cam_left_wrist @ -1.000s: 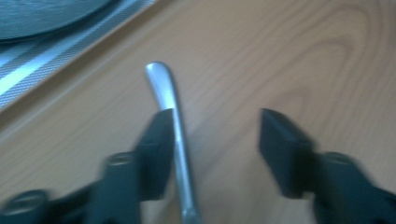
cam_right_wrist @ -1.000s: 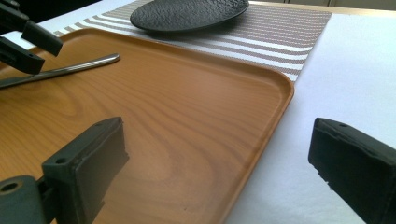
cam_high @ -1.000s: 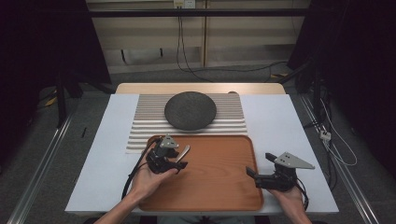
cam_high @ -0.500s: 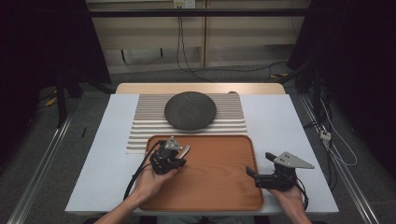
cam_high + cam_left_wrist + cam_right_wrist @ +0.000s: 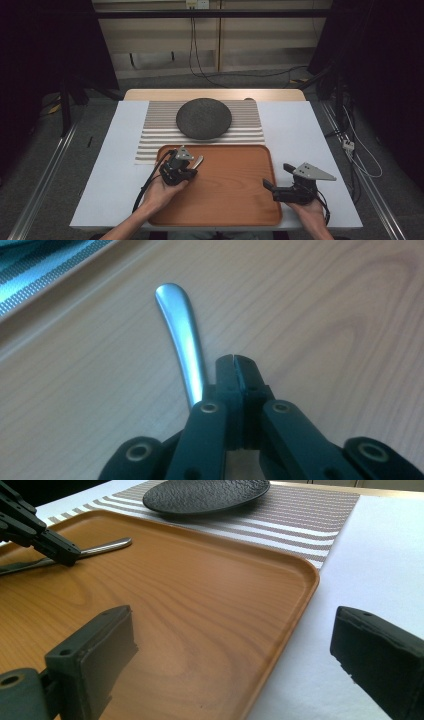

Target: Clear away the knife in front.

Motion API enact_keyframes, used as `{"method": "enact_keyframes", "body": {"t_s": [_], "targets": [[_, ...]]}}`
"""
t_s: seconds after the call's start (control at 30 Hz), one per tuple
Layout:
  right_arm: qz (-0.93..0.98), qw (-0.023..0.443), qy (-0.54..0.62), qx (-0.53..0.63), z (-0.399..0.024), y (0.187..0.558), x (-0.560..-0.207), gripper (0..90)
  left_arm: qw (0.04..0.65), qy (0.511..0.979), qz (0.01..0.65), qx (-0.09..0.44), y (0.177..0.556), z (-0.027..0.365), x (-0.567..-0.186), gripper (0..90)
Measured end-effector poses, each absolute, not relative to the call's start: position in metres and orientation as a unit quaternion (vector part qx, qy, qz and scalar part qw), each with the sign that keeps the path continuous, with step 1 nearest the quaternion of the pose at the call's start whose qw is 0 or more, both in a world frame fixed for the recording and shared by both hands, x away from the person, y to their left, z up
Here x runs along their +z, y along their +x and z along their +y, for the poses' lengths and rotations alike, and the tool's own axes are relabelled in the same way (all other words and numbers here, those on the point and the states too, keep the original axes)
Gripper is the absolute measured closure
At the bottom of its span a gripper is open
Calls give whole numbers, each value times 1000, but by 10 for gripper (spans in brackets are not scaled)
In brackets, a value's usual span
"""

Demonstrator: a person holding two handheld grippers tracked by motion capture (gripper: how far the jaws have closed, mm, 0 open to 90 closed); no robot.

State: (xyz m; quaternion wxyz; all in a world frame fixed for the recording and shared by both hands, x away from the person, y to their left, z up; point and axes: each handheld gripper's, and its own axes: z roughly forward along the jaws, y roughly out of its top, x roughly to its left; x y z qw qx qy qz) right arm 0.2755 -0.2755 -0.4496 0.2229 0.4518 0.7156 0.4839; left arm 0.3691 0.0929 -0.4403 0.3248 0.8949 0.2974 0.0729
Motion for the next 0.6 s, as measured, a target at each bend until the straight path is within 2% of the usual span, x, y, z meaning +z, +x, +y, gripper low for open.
{"method": "enact_keyframes", "body": {"t_s": [0.27,0.47,0.6], "targets": [[716,223,452,484,-275,276,-450,40,324,892,309,65,372,98,-441,900],[718,221,450,483,-275,275,-450,40,337,885,319,23,379,103,-442,900],[719,221,450,482,-275,276,-450,40,314,895,314,27,380,105,-438,900]]}}
